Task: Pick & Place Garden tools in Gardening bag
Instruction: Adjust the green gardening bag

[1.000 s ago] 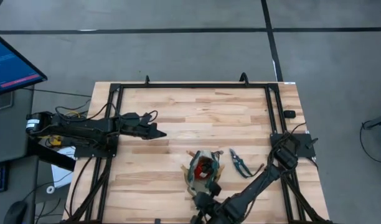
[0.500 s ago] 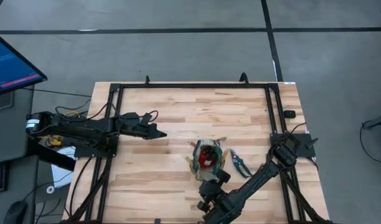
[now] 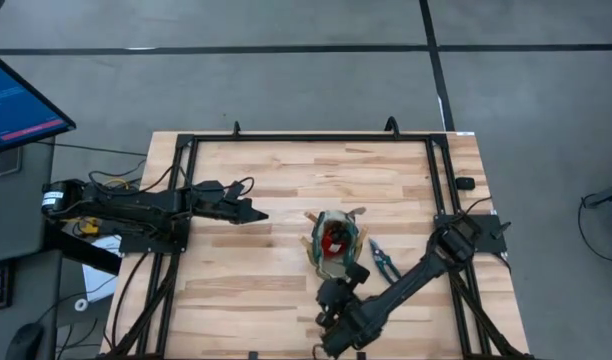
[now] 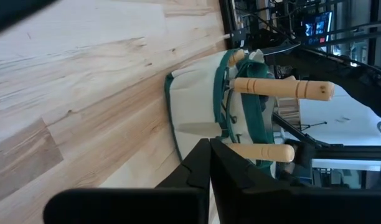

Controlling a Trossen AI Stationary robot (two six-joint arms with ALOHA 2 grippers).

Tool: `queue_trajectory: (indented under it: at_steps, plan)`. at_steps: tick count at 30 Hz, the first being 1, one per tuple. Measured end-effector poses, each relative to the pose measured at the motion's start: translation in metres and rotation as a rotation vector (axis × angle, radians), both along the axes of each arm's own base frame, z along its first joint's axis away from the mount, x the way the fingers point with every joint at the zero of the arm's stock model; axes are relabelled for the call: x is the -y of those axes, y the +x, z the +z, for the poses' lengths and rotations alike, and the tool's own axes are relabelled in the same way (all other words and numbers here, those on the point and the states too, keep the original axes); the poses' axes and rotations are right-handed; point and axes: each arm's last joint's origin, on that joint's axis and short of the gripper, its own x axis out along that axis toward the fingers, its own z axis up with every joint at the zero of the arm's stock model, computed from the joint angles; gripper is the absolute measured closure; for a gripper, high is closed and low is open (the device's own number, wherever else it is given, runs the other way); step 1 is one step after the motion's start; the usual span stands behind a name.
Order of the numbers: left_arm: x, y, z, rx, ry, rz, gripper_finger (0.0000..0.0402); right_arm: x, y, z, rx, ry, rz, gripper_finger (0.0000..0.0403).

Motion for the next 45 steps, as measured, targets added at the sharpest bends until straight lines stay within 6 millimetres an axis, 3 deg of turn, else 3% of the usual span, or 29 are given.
queue_trajectory:
  at_steps: [5, 9, 22, 25, 30, 33, 39, 45]
  plan:
    - [0.000, 0.000, 0.000, 0.003, 0.032, -0.006, 0.0397, -0.016, -0.013, 0.041, 0.025, 0.072, 0.106, 0.0403]
    - [0.000, 0.000, 0.000, 0.004, 0.047, -0.009, 0.0394, -0.015, -0.025, 0.066, 0.054, 0.096, 0.124, 0.0403]
    - [0.000, 0.000, 0.000, 0.006, 0.077, -0.015, 0.0393, 0.034, -0.003, 0.065, -0.079, 0.022, 0.071, 0.0403]
    - [0.000, 0.000, 0.000, 0.006, 0.077, -0.015, 0.0393, 0.030, -0.008, 0.073, -0.060, 0.020, 0.088, 0.0403]
    - [0.000, 0.000, 0.000, 0.008, 0.081, -0.016, 0.0397, 0.007, -0.021, 0.107, 0.086, 0.079, 0.212, 0.0403]
    - [0.000, 0.000, 0.001, 0.008, 0.081, -0.015, 0.0395, 0.003, -0.016, 0.105, 0.072, 0.129, 0.268, 0.0403]
    - [0.000, 0.000, 0.001, 0.009, 0.081, -0.016, 0.0395, 0.019, -0.006, 0.085, -0.077, 0.127, 0.242, 0.0403]
    - [0.000, 0.000, 0.001, 0.008, 0.087, -0.017, 0.0395, 0.028, 0.002, 0.085, -0.120, 0.151, 0.268, 0.0403]
